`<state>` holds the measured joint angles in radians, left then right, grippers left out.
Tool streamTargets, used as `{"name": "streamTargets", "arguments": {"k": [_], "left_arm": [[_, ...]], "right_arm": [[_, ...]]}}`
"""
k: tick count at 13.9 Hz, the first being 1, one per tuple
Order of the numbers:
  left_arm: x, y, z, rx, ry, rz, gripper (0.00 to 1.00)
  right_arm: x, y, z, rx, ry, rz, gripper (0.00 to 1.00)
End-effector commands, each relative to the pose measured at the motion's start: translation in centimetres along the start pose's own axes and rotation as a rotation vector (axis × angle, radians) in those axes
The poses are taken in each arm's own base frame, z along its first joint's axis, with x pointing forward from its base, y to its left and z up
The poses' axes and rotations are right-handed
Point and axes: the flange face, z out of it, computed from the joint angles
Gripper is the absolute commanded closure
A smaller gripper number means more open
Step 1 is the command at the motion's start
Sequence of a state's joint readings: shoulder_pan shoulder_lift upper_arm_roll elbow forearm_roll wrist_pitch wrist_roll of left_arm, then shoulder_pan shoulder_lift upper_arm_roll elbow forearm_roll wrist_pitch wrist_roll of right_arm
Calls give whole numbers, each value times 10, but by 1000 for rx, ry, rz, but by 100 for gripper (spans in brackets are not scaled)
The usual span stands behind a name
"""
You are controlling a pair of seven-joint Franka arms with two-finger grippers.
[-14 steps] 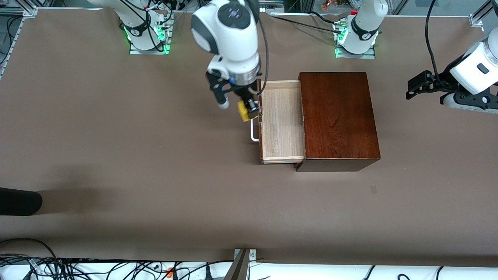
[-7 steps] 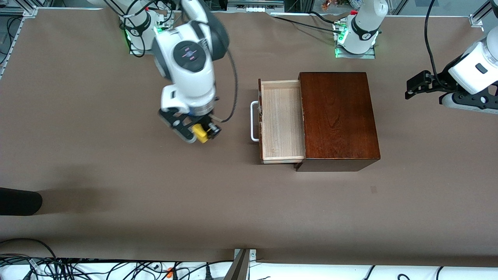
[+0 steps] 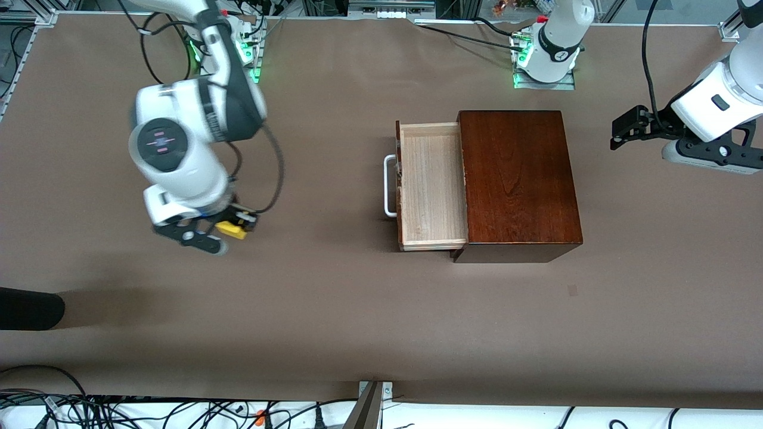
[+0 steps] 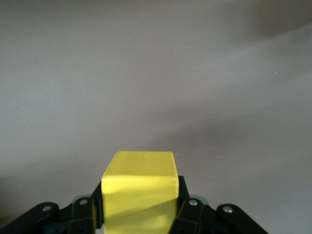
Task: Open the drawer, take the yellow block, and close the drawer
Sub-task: 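Carry the yellow cube out of the drawer with the right gripper, then set the cube down with the right gripper while the left gripper reaches the handle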
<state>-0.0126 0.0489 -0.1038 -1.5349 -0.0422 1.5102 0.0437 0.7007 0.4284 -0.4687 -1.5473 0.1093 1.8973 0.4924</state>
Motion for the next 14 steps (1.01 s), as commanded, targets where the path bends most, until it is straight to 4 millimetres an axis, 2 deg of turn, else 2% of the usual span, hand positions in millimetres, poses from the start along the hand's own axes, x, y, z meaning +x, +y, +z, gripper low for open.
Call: {"name": "streamTargets", "arguments": {"k": [1, 2, 3, 5, 6, 7, 9, 10, 11, 13, 14], "left_arm": [[0, 49, 8, 17, -36, 93, 0], [5, 69, 17, 21, -52, 132, 0], [3, 77, 13, 35, -46, 156, 0], [2, 112, 15, 31, -46, 222, 0], [0, 126, 14, 31, -36, 236, 0], [0, 149, 17, 28, -39, 263, 0], [-7, 188, 6, 30, -14, 330, 0], [-14, 211, 6, 33, -12, 379, 0], [-17, 223, 8, 31, -8, 404, 0], [-19, 266, 22, 11, 6, 483, 0], [-14, 287, 34, -3, 5, 548, 0]], "right_arm": [[2, 50, 17, 57, -43, -130, 80], [5, 64, 29, 65, -52, -184, 80], [7, 78, 42, 68, -59, -225, 80], [7, 107, 78, 64, -64, -305, 80], [2, 116, 100, 59, -65, -331, 80], [-4, 124, 121, 53, -55, -333, 80], [-18, 143, 162, 37, -32, -344, 79], [-25, 146, 175, 30, -41, -350, 79], [-29, 148, 182, 25, -53, -347, 79], [-31, 150, 202, -2, -85, -352, 79], [-32, 149, 205, -6, -90, -355, 79]]}}
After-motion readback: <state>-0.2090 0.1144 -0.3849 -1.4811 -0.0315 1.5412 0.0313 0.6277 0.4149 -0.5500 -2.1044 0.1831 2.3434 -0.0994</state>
